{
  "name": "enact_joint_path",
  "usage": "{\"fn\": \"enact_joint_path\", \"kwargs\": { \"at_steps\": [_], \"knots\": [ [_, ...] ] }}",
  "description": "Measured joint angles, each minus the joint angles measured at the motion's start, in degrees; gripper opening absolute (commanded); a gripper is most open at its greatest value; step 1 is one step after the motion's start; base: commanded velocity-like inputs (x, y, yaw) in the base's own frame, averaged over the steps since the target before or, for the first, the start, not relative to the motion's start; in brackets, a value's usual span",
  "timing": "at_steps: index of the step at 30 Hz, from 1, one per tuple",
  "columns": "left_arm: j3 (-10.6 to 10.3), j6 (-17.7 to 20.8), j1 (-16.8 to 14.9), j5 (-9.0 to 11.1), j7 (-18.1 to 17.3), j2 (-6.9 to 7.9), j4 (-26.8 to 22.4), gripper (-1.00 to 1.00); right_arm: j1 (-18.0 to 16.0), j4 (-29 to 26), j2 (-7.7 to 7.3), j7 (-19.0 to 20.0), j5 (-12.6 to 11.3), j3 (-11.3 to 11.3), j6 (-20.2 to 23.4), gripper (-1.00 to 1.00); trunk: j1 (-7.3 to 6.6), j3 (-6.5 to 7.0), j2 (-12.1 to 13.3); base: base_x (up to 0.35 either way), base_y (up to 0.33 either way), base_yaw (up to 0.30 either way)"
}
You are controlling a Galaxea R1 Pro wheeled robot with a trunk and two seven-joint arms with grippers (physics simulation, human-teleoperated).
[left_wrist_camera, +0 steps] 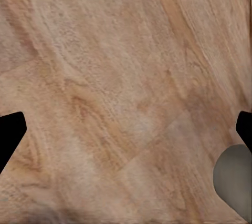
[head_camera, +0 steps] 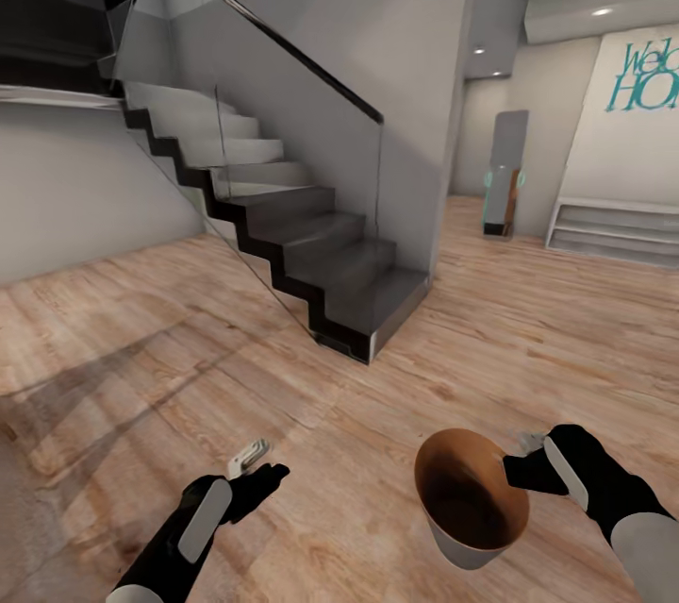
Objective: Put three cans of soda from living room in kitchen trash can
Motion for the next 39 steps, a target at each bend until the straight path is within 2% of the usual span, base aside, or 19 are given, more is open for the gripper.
{"fn": "enact_joint_path", "kwargs": {
  "at_steps": [4, 13, 25, 29, 32, 34, 36, 37, 39],
  "knots": [
    [-0.8, 0.0, 0.0, 0.0, 0.1, 0.04, 0.0, 1.00, 0.0, 0.0, -0.01, 0.0, 0.2, 0.0, 0.0, -1.00, 0.00, 0.00, 0.0, -0.209, -0.245, -0.292],
    [-1.1, 0.0, 0.0, 0.0, 0.2, 0.01, 0.0, 1.00, 0.0, -0.1, -0.02, 0.0, 0.3, 0.0, 0.0, -1.00, 0.00, 0.00, 0.0, -0.202, -0.225, -0.184],
    [-1.1, 0.0, 0.0, 0.1, -0.5, 0.00, 0.0, 1.00, 0.0, -0.3, -0.02, 0.1, 0.1, 0.0, 0.0, -1.00, 0.00, 0.00, 0.0, -0.030, -0.026, -0.268],
    [-1.0, -1.4, 0.4, 0.0, -0.5, 0.11, 0.0, 1.00, 0.5, -1.5, -0.04, 0.2, 0.1, 0.0, 0.0, -1.00, 0.00, 0.00, 0.0, -0.001, -0.001, -0.294],
    [-0.7, -2.0, 1.9, 0.1, -0.6, 0.44, -1.3, 1.00, 1.2, -2.4, -0.37, 2.5, 0.2, 0.0, 0.0, -1.00, 0.00, 0.00, 0.0, 0.000, 0.000, -0.295],
    [-0.5, -2.9, 4.5, 0.1, -0.3, 0.75, -5.6, 1.00, 1.4, -2.8, -0.83, 4.6, -0.1, 0.0, 0.0, -1.00, 0.00, 0.00, 0.0, 0.000, 0.000, -0.295],
    [-0.4, -3.9, 6.1, 0.2, -0.2, 0.90, -8.2, 1.00, 1.5, -2.9, -0.99, 5.1, -0.3, 0.0, 0.6, -1.00, 0.00, 0.00, 0.0, 0.000, 0.000, -0.295],
    [-0.3, -5.1, 7.8, 0.4, -0.1, 1.03, -10.7, 1.00, 1.5, -3.1, -1.61, 5.6, -0.5, -0.1, 2.8, -1.00, -0.01, 0.01, 0.0, 0.000, 0.000, -0.295],
    [-0.3, -5.2, 8.0, 0.4, 0.0, 1.03, -11.1, 1.00, 1.6, -3.1, -1.79, 5.6, 1.3, 0.0, 3.1, -1.00, 0.00, 0.00, 0.0, 0.000, 0.000, -0.295]
  ]
}}
